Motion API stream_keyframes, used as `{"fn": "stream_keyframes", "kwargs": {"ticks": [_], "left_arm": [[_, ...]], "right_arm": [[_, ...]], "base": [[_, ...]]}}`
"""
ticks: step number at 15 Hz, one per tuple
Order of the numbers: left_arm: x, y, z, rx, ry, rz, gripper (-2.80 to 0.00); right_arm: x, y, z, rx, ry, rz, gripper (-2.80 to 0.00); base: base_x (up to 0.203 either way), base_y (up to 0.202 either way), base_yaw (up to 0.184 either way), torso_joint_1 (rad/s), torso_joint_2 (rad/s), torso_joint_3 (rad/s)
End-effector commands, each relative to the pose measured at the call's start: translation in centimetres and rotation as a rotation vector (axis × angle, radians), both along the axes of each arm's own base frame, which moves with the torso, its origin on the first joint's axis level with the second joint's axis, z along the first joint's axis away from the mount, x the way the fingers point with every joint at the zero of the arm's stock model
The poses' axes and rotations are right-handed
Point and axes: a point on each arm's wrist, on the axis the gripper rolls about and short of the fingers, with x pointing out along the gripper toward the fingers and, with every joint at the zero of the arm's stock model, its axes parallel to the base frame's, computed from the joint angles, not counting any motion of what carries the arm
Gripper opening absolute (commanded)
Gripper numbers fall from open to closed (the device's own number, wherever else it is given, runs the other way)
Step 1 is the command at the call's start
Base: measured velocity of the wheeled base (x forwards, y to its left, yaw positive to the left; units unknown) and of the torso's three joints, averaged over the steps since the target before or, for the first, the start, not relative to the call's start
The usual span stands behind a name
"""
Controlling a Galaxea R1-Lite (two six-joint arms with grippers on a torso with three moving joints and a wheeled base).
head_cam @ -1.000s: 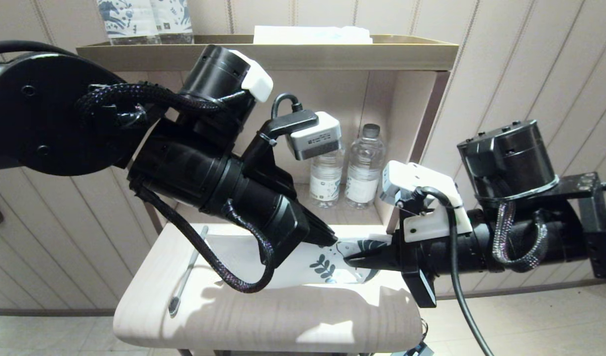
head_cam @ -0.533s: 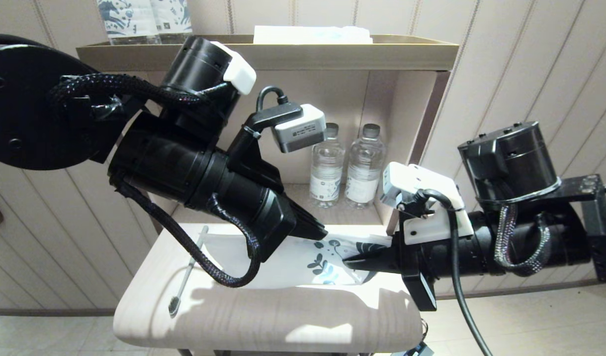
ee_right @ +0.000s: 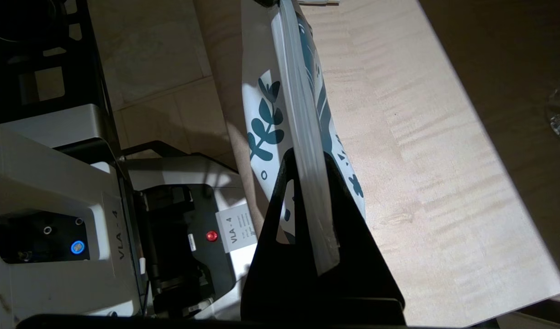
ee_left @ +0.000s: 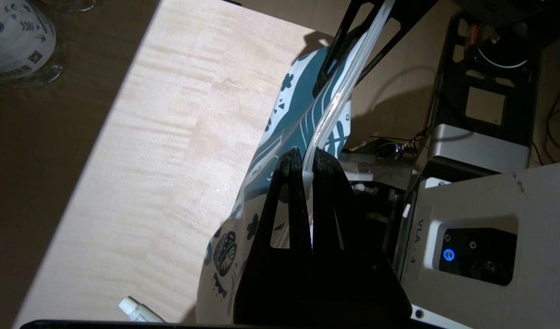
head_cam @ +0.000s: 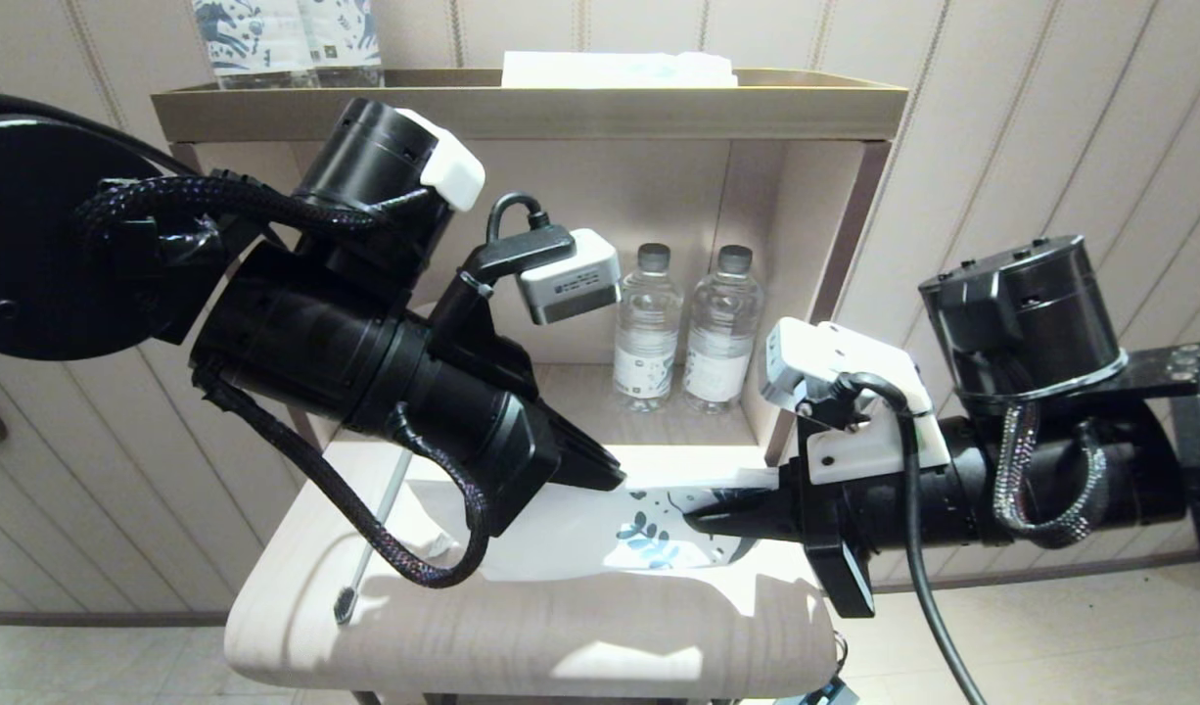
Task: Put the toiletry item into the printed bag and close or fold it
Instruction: Open the storage bag
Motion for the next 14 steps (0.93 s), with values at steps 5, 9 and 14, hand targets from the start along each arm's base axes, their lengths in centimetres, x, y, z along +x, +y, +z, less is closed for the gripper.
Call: {"fn": "stream_keyframes", "kwargs": {"ticks": [5, 9, 14], "left_arm": [[0.3, 1.1, -0.2, 0.005, 0.008, 0.03, -2.8], [0.1, 2.7, 0.0, 0.005, 0.007, 0.069, -2.8], [-0.2, 4.1, -0.8, 0.022, 0.031, 0.092, -2.8]], "right_arm": [[-0.1, -0.1, 0.2, 0.003, -0.009, 0.004, -2.8], [-0.2, -0.1, 0.2, 0.005, -0.01, 0.006, -2.8], [-0.1, -0.1, 0.1, 0.003, -0.008, 0.007, -2.8]], "base": [[0.0, 0.0, 0.0, 0.0, 0.0, 0.0], [0.0, 0.0, 0.0, 0.0, 0.0, 0.0], [0.0, 0.0, 0.0, 0.0, 0.0, 0.0]]}}
